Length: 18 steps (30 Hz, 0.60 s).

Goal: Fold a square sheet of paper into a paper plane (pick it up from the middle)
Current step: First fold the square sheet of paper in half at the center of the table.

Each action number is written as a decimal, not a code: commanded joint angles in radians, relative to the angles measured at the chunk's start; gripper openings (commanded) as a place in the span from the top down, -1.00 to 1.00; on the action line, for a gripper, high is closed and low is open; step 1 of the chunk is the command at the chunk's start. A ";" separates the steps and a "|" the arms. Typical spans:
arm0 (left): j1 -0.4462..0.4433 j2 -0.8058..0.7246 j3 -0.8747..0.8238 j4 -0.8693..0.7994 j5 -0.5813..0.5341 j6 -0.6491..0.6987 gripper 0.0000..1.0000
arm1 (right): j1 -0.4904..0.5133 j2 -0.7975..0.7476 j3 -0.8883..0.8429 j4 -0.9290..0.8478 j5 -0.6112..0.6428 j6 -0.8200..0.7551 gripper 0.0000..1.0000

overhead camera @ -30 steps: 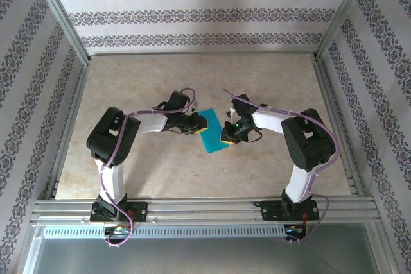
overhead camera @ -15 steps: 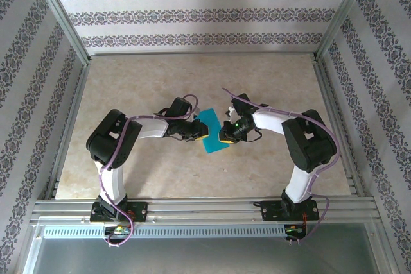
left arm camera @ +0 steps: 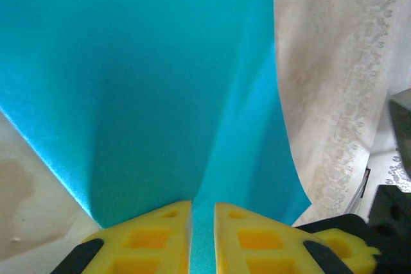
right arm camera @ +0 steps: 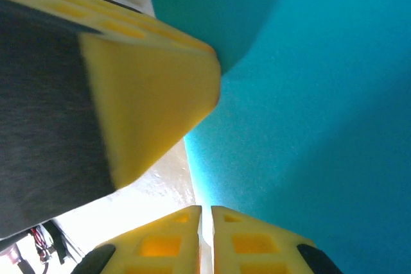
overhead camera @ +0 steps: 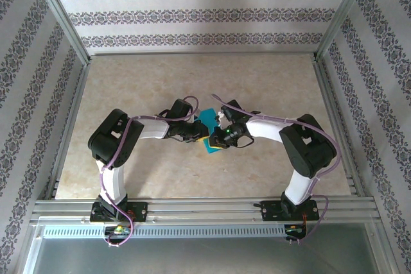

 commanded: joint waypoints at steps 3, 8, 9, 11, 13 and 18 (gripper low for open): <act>-0.011 0.007 -0.008 0.057 -0.001 -0.028 0.65 | 0.008 0.037 -0.032 0.029 0.014 0.027 0.74; -0.010 -0.024 0.004 0.082 0.011 -0.047 0.63 | 0.009 0.058 -0.052 0.006 0.033 0.015 0.74; -0.010 -0.035 0.006 0.079 0.008 -0.043 0.62 | 0.009 0.062 -0.055 -0.006 0.047 0.009 0.74; -0.010 -0.051 -0.002 0.065 -0.001 -0.033 0.62 | 0.009 0.072 -0.054 -0.039 0.078 -0.005 0.74; -0.012 -0.060 -0.018 0.047 -0.008 -0.020 0.62 | 0.008 0.078 -0.053 -0.064 0.105 -0.012 0.75; -0.024 -0.054 -0.025 -0.044 -0.037 0.039 0.62 | 0.009 0.103 -0.041 -0.112 0.148 -0.014 0.76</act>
